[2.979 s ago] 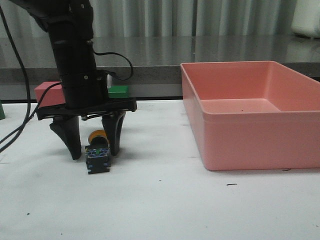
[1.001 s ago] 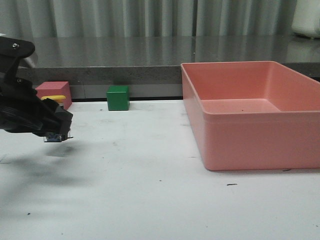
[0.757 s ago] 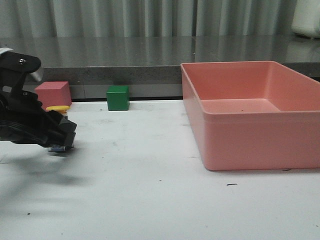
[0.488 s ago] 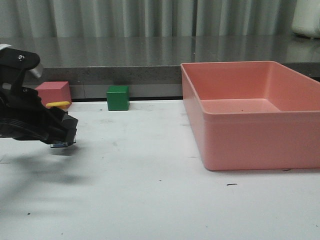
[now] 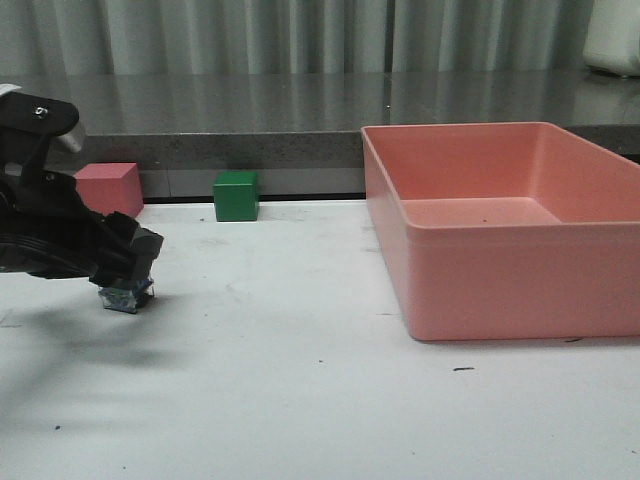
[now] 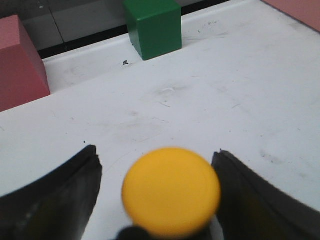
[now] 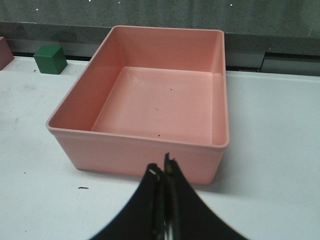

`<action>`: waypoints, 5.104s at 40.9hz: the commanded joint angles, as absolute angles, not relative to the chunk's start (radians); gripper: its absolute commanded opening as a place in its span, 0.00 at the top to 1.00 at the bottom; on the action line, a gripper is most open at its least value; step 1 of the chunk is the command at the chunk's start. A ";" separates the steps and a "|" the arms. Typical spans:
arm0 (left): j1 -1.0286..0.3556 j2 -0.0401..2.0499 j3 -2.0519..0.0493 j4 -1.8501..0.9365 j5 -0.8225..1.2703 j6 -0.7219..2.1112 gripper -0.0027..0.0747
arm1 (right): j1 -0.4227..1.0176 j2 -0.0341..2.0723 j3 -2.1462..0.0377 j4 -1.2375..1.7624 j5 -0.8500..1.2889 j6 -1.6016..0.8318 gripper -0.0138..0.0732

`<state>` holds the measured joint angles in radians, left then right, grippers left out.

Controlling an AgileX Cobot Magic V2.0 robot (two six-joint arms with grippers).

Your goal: Place and stand button with both arms

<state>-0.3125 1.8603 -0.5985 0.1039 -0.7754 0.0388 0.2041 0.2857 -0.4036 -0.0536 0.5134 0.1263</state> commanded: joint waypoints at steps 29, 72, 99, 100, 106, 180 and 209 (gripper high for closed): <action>-0.389 1.011 -0.616 -0.062 -0.125 0.033 0.33 | 0.199 0.294 -0.429 -0.071 0.435 0.118 0.92; -0.387 0.069 -0.614 -0.007 0.623 0.033 0.99 | 0.199 0.294 -0.429 -0.071 0.435 0.118 0.92; -0.387 0.058 -0.599 -0.051 0.609 0.033 0.99 | 0.199 0.294 -0.429 -0.071 0.436 0.118 0.92; -0.387 0.058 -0.591 -0.051 0.596 0.029 0.99 | 0.199 0.294 -0.429 -0.071 0.436 0.118 0.92; -0.367 0.049 -0.487 0.026 0.443 -0.051 0.99 | 0.199 0.294 -0.429 -0.071 0.436 0.118 0.92; -0.005 -0.027 0.023 -0.019 0.079 -0.104 0.99 | 0.200 0.294 -0.403 -0.125 0.397 0.117 0.92; -0.005 -0.027 0.023 -0.019 0.079 -0.104 0.99 | -0.026 -0.031 0.024 -0.053 0.157 0.106 0.92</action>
<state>-0.0047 -0.0044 0.0079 -0.0091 0.1656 -0.0936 -0.0198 -0.0046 0.0274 -0.0586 0.2210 0.1156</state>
